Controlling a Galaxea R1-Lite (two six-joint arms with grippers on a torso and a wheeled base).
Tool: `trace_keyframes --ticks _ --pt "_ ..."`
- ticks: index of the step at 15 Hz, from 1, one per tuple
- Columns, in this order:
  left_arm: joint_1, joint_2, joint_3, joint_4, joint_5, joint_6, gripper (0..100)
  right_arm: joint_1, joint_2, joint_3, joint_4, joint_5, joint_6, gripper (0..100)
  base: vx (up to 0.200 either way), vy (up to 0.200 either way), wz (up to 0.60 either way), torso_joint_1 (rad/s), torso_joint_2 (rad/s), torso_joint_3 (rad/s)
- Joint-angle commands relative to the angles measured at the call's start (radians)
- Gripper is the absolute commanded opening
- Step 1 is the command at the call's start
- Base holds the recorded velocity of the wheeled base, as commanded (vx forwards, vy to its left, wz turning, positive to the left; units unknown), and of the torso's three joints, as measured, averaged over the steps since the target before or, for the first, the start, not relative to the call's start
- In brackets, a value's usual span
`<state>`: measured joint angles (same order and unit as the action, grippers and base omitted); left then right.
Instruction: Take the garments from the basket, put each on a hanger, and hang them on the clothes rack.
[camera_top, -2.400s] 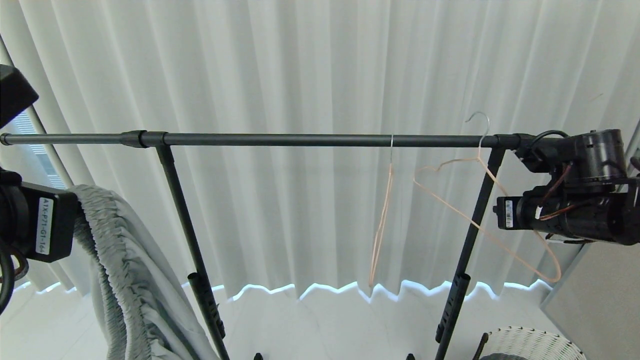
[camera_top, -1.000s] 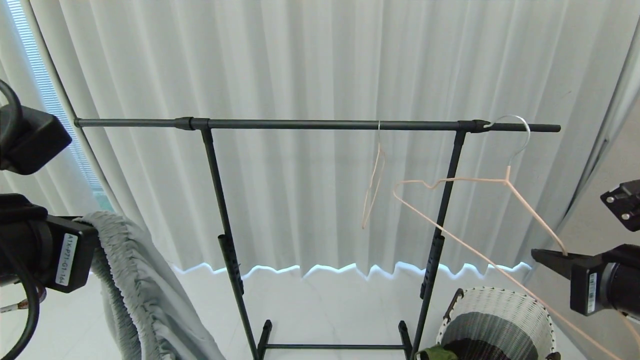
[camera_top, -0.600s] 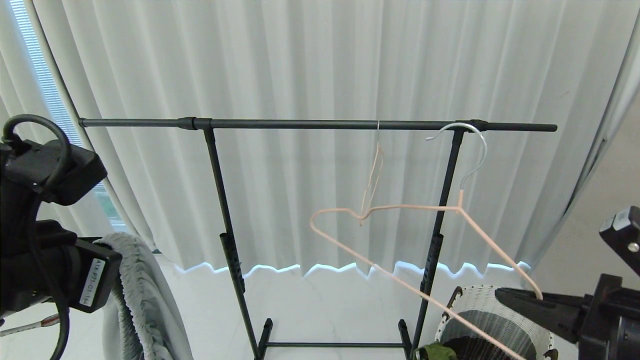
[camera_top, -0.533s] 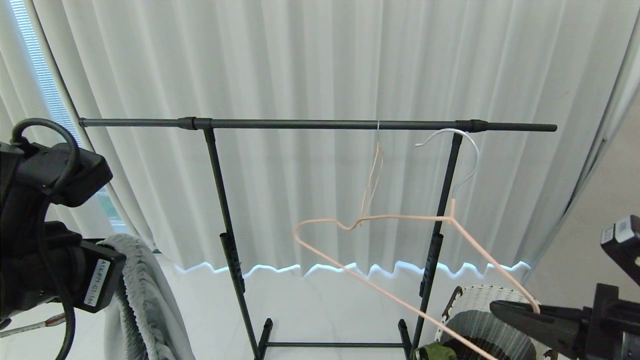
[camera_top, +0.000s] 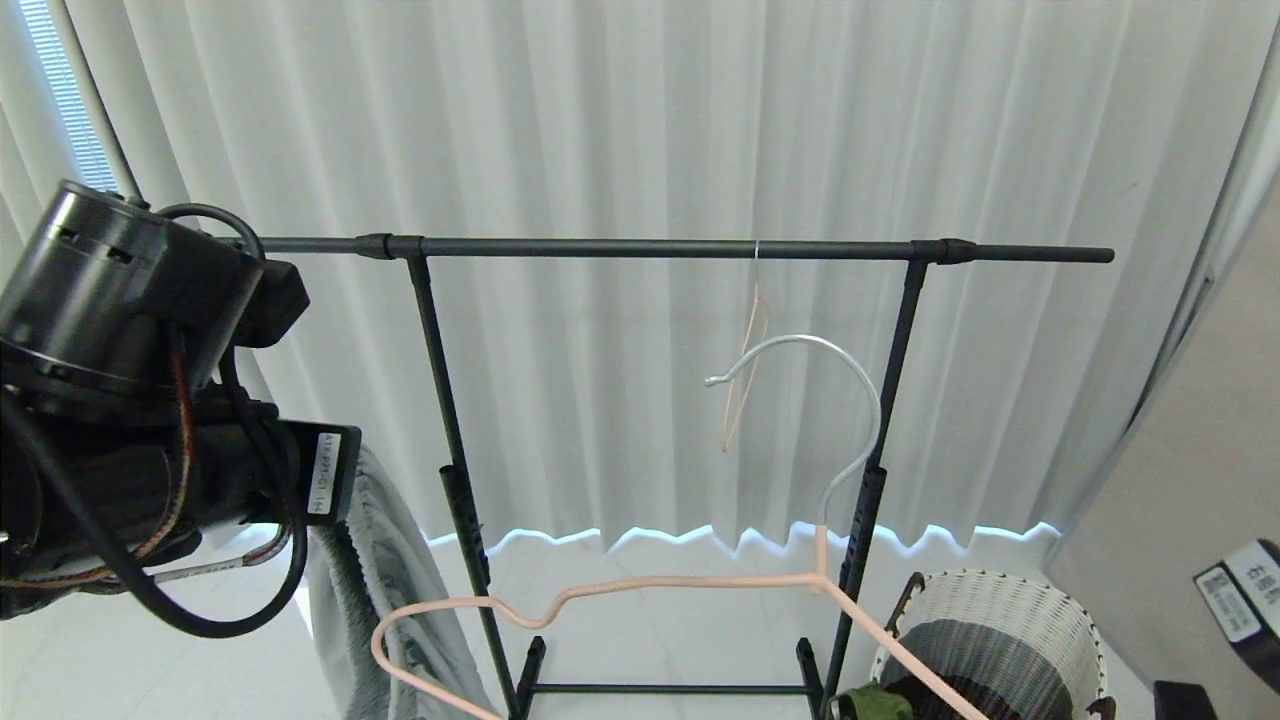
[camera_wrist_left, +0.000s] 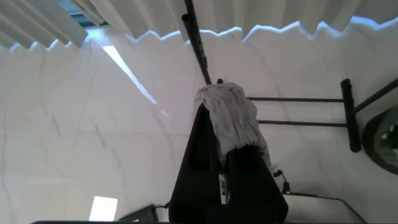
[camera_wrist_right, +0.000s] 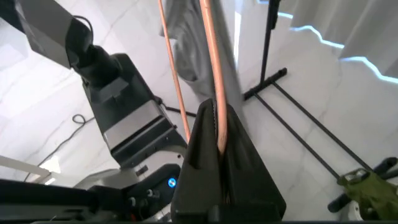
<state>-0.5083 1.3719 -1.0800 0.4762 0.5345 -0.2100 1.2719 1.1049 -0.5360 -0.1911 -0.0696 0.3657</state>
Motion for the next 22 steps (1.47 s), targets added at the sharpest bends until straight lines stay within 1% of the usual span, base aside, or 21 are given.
trace_keyframes --ticks 1,3,4,7,8,11,13,16,18,20,22 --pt "-0.021 0.045 -0.021 0.001 0.001 -0.015 0 0.003 0.064 0.002 -0.033 -0.001 0.005 0 0.000 0.000 0.00 0.000 0.00 0.000" --pt "-0.056 0.052 -0.032 0.001 0.001 -0.042 0 -0.003 0.125 0.002 -0.080 -0.006 0.030 0 0.000 0.000 0.00 0.000 0.00 0.000" --pt "-0.072 0.056 -0.038 0.001 0.007 -0.055 0 -0.022 0.174 0.001 -0.130 -0.012 0.048 0 0.000 0.000 0.00 0.000 0.00 0.000" --pt "-0.078 0.076 -0.046 0.001 0.055 -0.057 0 -0.101 0.289 -0.006 -0.265 -0.044 0.048 0 0.000 0.000 0.00 0.000 0.00 0.000" --pt "-0.078 0.082 -0.052 0.001 0.068 -0.060 0 -0.112 0.313 -0.019 -0.292 -0.049 0.048 0 0.000 0.000 0.00 0.000 0.00 0.000" --pt "-0.076 0.095 -0.074 0.001 0.082 -0.063 0 -0.114 0.337 -0.042 -0.298 -0.053 0.048 0 0.000 0.000 0.00 0.000 0.00 0.000" --pt "-0.078 0.095 -0.078 0.001 0.087 -0.063 0 -0.114 0.371 -0.068 -0.301 -0.079 0.051 0 0.000 0.000 0.00 0.000 0.00 0.000" --pt "-0.079 0.092 -0.080 0.001 0.091 -0.063 0 -0.112 0.461 -0.107 -0.415 -0.115 0.051 0 0.000 0.000 0.00 0.000 0.00 0.000" --pt "-0.079 0.088 -0.080 0.001 0.091 -0.063 0 -0.109 0.500 -0.128 -0.455 -0.124 0.051 0 0.000 0.000 0.00 0.000 0.00 0.000" --pt "-0.111 0.070 -0.080 0.001 0.091 -0.066 0 -0.098 0.527 -0.144 -0.458 -0.127 0.048 0 0.000 0.000 0.00 0.000 0.00 0.000" --pt "-0.139 0.049 -0.078 0.002 0.091 -0.068 0 -0.075 0.529 -0.134 -0.458 -0.121 0.044 0 0.000 0.000 0.00 0.000 0.00 0.000"
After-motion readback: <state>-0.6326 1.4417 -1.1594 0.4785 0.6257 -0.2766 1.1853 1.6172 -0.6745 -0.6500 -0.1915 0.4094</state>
